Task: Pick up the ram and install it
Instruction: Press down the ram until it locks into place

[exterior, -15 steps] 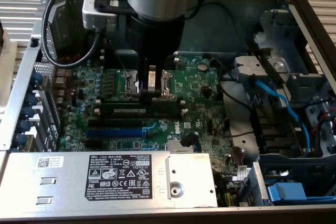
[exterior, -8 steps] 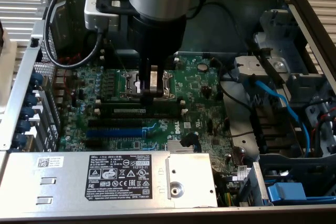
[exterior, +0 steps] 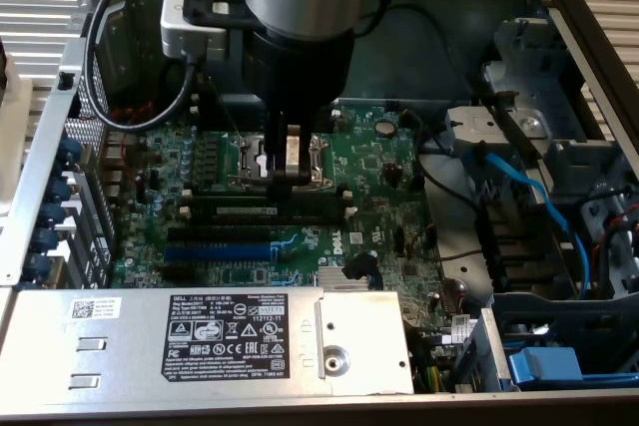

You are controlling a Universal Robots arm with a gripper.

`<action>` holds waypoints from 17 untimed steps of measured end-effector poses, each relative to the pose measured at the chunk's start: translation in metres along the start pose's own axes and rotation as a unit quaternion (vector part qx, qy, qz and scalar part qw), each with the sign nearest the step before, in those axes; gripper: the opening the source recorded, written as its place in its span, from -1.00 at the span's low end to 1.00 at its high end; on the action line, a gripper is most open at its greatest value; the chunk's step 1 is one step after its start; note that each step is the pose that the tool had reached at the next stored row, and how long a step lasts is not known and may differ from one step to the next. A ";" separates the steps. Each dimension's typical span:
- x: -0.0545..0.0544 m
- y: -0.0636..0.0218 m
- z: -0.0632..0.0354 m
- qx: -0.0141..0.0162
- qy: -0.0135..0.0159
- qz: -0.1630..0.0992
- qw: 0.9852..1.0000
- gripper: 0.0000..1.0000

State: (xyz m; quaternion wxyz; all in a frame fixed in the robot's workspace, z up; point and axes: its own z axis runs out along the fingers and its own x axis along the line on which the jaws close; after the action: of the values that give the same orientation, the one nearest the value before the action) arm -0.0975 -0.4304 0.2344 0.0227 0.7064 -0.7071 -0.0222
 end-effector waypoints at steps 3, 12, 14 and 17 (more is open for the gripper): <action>0.000 0.0000 0.0002 0.000 0.000 -0.001 1.000 -0.80; -0.001 -0.0001 0.0007 0.000 0.000 -0.005 1.000 -0.80; -0.001 -0.0001 0.0014 0.000 0.001 -0.005 1.000 -0.80; -0.001 -0.0001 0.0018 0.000 0.001 -0.007 1.000 -0.80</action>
State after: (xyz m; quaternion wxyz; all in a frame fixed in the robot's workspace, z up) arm -0.0975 -0.4290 0.2326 0.0237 0.7111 -0.7024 -0.0213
